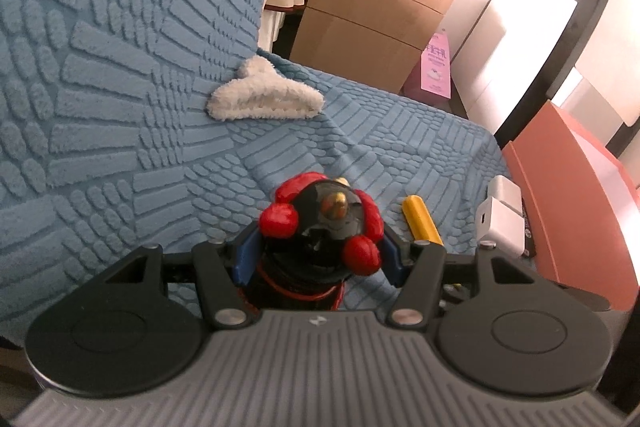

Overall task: Organize rigid objects
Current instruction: 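Lift figurine with left tool while right tool carries screwdriver toward pink box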

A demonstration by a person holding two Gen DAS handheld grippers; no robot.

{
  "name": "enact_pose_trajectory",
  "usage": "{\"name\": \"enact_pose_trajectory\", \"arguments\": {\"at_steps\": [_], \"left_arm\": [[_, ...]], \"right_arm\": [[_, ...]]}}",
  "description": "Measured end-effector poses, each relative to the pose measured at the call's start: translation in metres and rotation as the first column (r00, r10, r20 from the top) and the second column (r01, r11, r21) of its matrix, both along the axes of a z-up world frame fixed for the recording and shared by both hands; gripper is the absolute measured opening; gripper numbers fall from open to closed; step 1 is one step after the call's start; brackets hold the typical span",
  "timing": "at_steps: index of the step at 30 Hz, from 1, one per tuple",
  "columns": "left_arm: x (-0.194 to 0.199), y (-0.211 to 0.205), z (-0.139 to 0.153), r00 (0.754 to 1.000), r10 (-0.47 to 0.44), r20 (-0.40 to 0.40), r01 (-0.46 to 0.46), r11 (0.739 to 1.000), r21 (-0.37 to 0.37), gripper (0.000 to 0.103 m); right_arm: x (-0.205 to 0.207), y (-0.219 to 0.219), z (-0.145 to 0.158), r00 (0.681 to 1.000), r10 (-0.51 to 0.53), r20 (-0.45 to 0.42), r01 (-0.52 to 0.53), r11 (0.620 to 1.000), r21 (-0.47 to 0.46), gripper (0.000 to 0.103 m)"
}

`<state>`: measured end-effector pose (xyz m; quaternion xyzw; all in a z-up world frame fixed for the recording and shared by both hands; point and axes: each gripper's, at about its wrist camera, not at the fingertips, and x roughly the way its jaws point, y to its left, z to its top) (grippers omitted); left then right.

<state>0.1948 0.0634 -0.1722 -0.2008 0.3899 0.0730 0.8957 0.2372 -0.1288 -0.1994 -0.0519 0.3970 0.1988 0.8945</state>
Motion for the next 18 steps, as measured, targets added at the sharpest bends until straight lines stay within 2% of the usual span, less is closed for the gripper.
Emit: {"name": "enact_pose_trajectory", "arguments": {"at_steps": [2, 3, 18], "left_arm": [[-0.001, 0.000, 0.001, 1.000, 0.000, 0.001, 0.000, 1.000, -0.009, 0.065], [-0.001, 0.000, 0.002, 1.000, -0.001, 0.003, 0.001, 1.000, -0.010, 0.065], [0.004, -0.018, 0.013, 0.998, -0.054, 0.036, 0.055, 0.998, -0.022, 0.065]], "right_arm": [[0.000, 0.001, -0.001, 1.000, -0.020, 0.013, 0.020, 1.000, -0.004, 0.026], [0.000, 0.002, -0.001, 0.999, -0.034, 0.017, 0.035, 0.999, -0.017, 0.022], [-0.009, -0.027, 0.039, 0.993, -0.117, 0.004, 0.117, 0.992, 0.055, 0.021]]}}
